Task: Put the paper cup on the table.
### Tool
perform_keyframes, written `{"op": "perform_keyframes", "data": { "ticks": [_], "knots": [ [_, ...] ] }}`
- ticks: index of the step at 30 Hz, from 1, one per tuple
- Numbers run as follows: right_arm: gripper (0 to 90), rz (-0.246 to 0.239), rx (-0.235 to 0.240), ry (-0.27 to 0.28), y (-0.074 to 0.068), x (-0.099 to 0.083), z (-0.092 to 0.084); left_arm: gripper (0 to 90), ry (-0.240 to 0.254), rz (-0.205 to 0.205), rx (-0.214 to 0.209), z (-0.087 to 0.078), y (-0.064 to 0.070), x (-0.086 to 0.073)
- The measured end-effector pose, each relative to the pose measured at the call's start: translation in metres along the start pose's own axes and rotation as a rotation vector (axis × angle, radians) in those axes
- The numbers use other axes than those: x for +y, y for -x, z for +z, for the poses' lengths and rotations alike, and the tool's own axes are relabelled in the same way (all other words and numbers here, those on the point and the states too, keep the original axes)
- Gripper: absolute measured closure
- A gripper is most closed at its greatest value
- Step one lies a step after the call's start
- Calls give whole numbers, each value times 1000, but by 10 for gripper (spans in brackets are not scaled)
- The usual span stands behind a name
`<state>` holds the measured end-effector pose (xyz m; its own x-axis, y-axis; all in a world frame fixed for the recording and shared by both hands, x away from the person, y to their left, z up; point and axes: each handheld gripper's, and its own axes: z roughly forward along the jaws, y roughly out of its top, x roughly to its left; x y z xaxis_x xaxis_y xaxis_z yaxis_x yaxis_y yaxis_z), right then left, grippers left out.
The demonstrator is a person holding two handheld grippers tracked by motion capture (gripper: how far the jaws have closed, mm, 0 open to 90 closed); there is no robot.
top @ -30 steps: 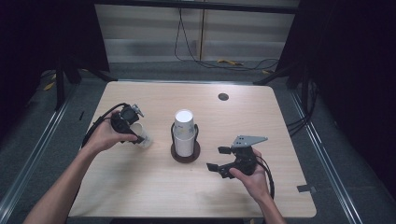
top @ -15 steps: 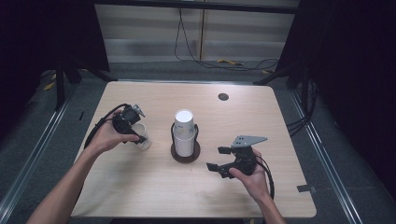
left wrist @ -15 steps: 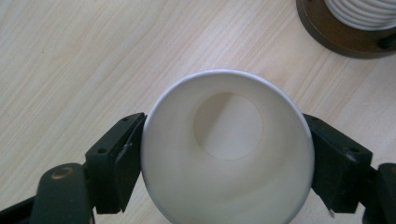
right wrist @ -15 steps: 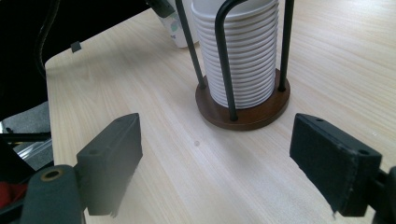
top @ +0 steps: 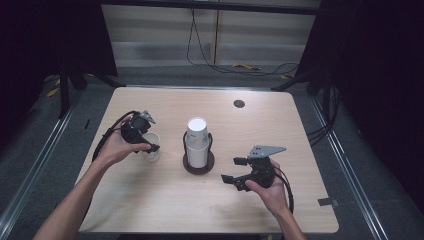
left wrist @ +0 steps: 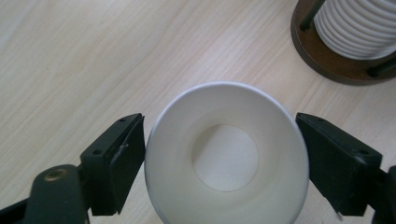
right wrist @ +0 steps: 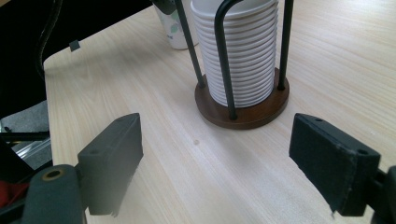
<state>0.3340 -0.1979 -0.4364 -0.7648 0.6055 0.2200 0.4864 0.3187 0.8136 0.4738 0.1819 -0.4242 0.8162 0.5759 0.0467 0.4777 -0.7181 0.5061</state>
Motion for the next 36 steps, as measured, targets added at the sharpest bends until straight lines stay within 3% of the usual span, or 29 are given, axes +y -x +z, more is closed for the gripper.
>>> {"op": "perform_keyframes", "data": {
  "ticks": [14, 17, 19, 25, 28, 36],
  "knots": [
    [179, 1, -1, 2, 1, 0, 0, 168, 114, 10, -35, -8, 2, -1],
    [179, 1, 0, 1, 1, 0, 1, 168, 140, -18, -44, -9, 2, -1],
    [178, 1, -1, 0, 0, 0, 0, 168, 143, -12, -37, -9, 3, -2],
    [179, 1, -2, -1, 0, 0, 0, 184, 225, -58, -27, -14, 3, -7],
    [179, 4, -2, -1, 1, 0, 1, 184, 242, -58, -38, -17, 3, -8],
    [179, 3, -3, -1, 0, 0, 1, 185, 375, -100, -70, -23, 8, -17]
  ]
}}
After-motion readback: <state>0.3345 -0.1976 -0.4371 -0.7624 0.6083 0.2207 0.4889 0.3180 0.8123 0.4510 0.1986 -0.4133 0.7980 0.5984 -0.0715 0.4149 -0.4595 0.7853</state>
